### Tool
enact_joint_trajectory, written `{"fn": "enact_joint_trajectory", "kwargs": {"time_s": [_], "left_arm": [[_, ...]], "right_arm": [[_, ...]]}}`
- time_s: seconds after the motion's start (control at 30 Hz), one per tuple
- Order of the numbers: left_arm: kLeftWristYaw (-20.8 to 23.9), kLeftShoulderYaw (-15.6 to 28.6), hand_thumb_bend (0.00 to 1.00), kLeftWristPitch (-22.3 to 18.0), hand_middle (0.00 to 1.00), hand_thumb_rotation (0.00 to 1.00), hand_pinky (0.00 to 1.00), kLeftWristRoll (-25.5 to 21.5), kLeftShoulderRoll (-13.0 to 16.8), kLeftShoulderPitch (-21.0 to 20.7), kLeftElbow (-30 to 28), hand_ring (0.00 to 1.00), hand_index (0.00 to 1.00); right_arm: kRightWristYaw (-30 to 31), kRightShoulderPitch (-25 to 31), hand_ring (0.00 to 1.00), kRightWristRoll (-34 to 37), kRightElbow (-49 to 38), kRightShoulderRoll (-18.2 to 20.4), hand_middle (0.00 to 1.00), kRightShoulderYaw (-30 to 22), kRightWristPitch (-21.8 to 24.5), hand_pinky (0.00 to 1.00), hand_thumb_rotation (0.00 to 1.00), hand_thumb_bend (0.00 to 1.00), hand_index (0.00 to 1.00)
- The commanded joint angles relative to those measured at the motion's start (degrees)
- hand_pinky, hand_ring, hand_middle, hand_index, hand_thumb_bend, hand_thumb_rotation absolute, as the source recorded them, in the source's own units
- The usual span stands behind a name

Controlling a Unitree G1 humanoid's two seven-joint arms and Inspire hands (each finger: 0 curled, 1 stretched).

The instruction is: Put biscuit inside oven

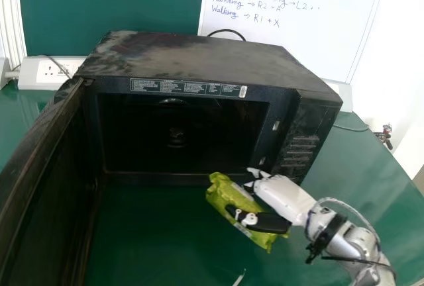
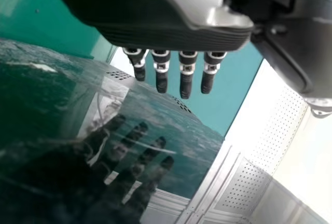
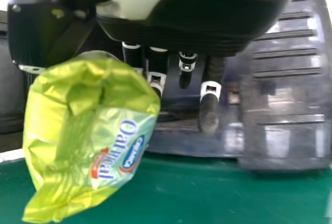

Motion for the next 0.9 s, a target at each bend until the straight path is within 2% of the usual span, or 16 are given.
{"fn": "enact_joint_trajectory", "kwargs": {"time_s": [0.0,0.1,0.3,0.57,0.73,0.87], "left_arm": [[0.36,-0.57,0.89,-0.57,0.96,0.89,1.0,0.69,-0.31,0.11,0.0,0.98,0.98],[0.46,-0.68,0.89,-0.64,0.96,0.89,1.0,0.72,-0.46,0.26,-0.16,0.98,0.98],[0.51,-0.82,0.89,-0.9,0.96,0.89,1.0,0.5,-0.64,0.45,-0.27,0.98,0.97],[0.48,-0.8,0.89,-1.16,0.96,0.89,1.0,0.45,-0.51,0.73,-0.35,0.98,0.98],[0.38,-0.76,0.89,-1.12,0.97,0.89,1.0,0.15,-0.49,0.94,-0.51,0.98,0.98],[0.39,-0.8,0.89,-1.29,0.97,0.89,1.0,0.37,-0.52,1.14,-0.58,0.98,0.98]], "right_arm": [[-0.74,-1.78,0.31,-0.67,0.15,1.17,0.43,0.68,-0.13,0.23,0.0,0.53,0.5],[-0.82,-2.93,0.3,-1.22,0.6,2.46,0.42,1.35,-0.1,0.21,0.0,0.53,0.5],[-0.87,-4.81,0.36,-3.02,1.09,4.24,0.45,2.72,0.33,0.29,0.0,0.53,0.5],[-3.09,-6.7,0.28,-5.13,2.75,6.66,0.41,3.83,0.27,0.19,0.0,0.53,0.5],[-2.0,-8.37,0.31,-4.24,4.23,8.36,0.42,4.67,1.13,0.23,0.0,0.53,0.5],[-1.35,-10.07,0.29,-4.09,5.83,9.6,0.4,5.39,2.17,0.2,0.0,0.53,0.5]]}}
